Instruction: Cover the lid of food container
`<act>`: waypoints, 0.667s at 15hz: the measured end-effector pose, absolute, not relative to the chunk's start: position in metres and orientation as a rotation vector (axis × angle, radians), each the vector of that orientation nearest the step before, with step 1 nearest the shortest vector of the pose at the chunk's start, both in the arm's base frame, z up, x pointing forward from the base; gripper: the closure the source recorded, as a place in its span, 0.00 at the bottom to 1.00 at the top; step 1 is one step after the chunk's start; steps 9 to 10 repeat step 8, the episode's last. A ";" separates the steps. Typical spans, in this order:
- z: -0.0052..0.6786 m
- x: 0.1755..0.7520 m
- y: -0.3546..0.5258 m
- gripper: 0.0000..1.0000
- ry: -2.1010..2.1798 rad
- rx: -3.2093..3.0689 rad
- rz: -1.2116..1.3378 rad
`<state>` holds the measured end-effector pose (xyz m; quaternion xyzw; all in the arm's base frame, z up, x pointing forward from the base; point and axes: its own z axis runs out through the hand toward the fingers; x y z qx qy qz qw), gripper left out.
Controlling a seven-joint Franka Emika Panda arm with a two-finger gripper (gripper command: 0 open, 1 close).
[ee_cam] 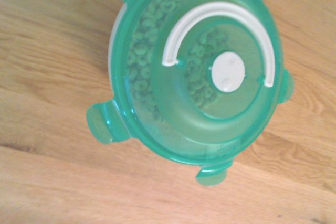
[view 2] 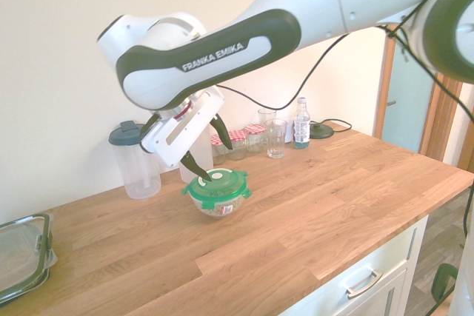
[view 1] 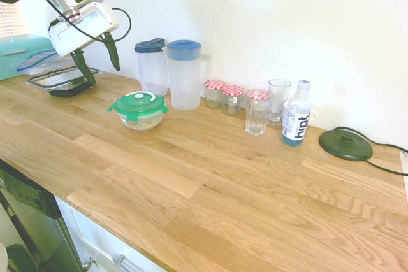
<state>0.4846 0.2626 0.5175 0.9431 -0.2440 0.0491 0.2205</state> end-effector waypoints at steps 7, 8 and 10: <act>0.535 0.431 0.106 0.00 -0.773 2.969 -0.089; 0.532 0.417 0.075 0.00 -0.797 2.971 -0.100; 0.532 0.417 0.075 0.00 -0.797 2.971 -0.100</act>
